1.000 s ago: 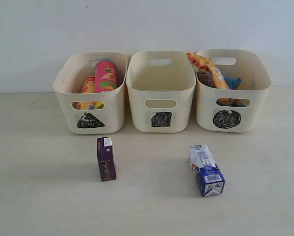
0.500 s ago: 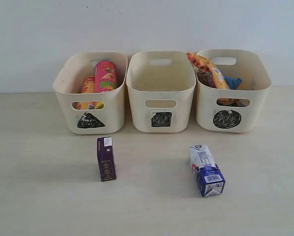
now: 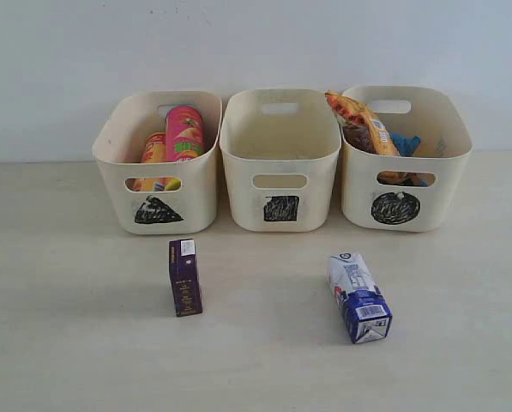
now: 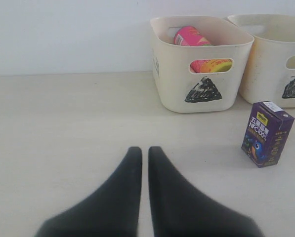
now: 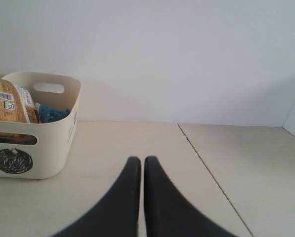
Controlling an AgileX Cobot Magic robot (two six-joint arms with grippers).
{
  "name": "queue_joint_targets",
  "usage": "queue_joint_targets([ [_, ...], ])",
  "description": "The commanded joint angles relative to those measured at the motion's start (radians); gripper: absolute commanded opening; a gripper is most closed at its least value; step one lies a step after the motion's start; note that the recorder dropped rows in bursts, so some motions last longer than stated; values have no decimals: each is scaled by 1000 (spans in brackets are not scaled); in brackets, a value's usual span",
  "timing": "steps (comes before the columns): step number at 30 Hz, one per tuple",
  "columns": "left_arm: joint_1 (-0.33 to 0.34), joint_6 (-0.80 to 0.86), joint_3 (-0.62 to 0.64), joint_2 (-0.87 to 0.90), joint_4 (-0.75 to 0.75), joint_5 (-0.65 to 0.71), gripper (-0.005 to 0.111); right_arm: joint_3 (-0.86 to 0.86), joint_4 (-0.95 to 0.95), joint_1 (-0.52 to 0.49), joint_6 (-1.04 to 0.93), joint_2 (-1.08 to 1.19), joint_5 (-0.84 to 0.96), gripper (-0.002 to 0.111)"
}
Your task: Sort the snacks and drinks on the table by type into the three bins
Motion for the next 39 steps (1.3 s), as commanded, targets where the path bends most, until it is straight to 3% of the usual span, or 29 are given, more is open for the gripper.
queue_joint_targets([
  [1,2,-9,-4,-2,0,-7,4,64,20,-9,-14,-29,-68,0],
  [11,2,-9,-4,-2,0,-7,4,104,81,-9,-21,-29,-80,0],
  [16,2,-9,-4,-2,0,-7,4,170,287,-9,-206,-87,-93,0],
  [21,2,-9,-4,-2,0,-7,4,238,366,-9,-227,-156,-101,0],
  [39,2,-9,-4,-2,0,-4,4,395,387,-9,-249,-156,-180,0],
])
